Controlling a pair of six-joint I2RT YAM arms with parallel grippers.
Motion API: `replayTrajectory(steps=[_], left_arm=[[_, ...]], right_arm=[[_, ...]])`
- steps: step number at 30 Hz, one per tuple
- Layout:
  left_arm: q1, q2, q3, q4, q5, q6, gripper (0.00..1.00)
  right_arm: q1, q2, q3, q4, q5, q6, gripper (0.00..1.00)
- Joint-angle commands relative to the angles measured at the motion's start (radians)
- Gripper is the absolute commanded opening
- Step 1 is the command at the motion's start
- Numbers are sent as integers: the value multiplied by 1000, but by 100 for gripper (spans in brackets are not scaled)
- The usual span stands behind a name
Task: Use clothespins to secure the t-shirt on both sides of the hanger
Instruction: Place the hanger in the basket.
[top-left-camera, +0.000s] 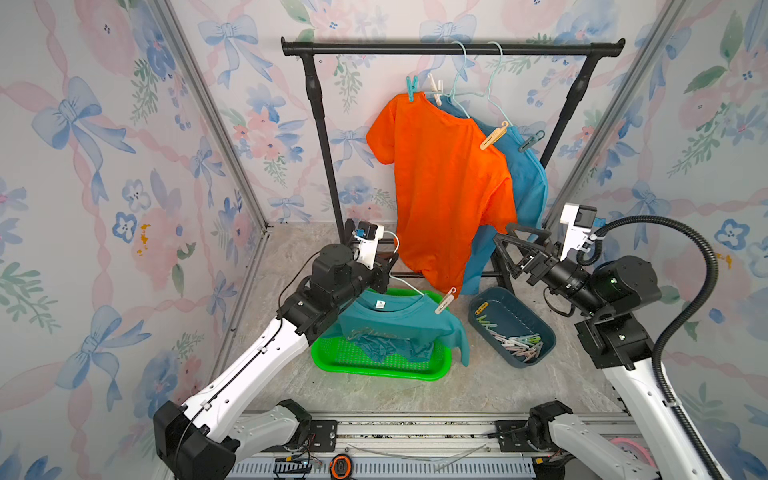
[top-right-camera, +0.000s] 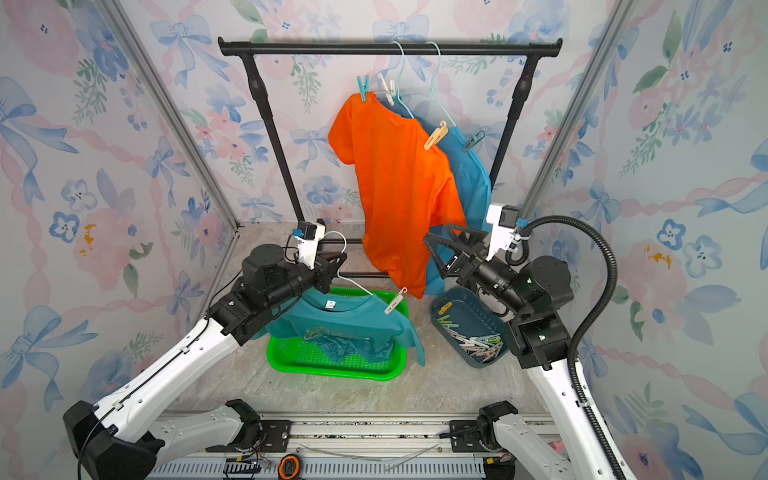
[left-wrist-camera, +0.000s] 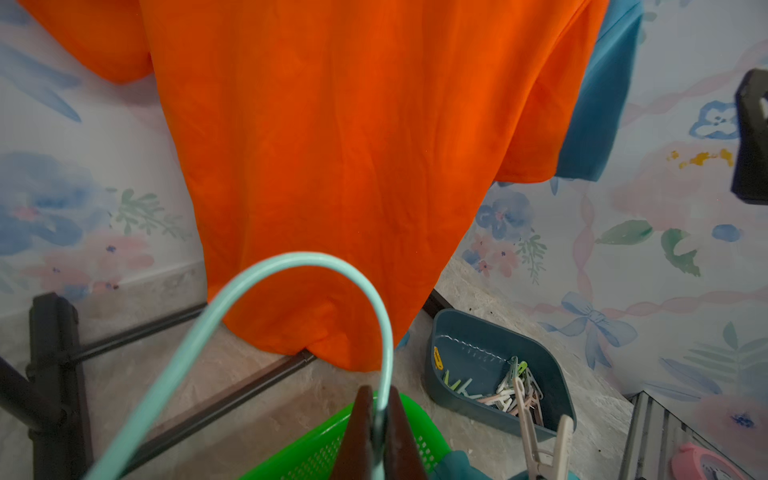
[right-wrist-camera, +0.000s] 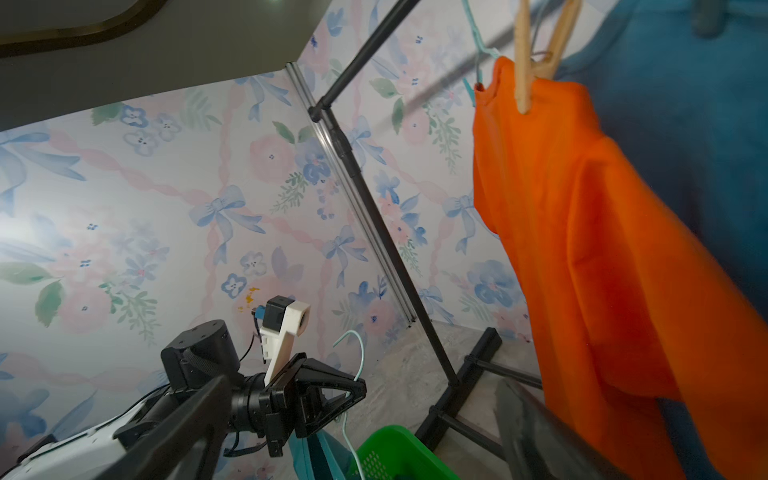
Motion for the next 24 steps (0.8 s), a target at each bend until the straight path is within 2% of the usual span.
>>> replayTrajectory(steps=[1, 4, 8, 10, 12, 18, 20, 24], left_arm=[[7, 23, -61, 115, 9, -108, 0], [7, 67, -96, 143, 7, -142, 0], [8, 116, -144, 176, -13, -175, 0], [8, 137, -167, 194, -19, -196, 5], [8, 156, -187, 208, -26, -217, 14], [8, 152, -225, 230, -47, -236, 40], [8, 135, -221, 213, -57, -235, 45], [9, 59, -216, 175, -69, -230, 60]], right_arm=[[-29, -25, -69, -240, 180, -10, 95], [-65, -23, -130, -357, 229, 10, 91], [-102, -8, -229, -452, 302, 0, 73], [-105, -2, -276, -465, 350, -13, 66], [-105, 12, -314, -471, 394, -27, 63], [-107, 103, -374, -455, 464, -53, 60], [-109, 131, -379, -461, 493, -67, 60], [-129, 141, -380, -490, 522, -83, 69]])
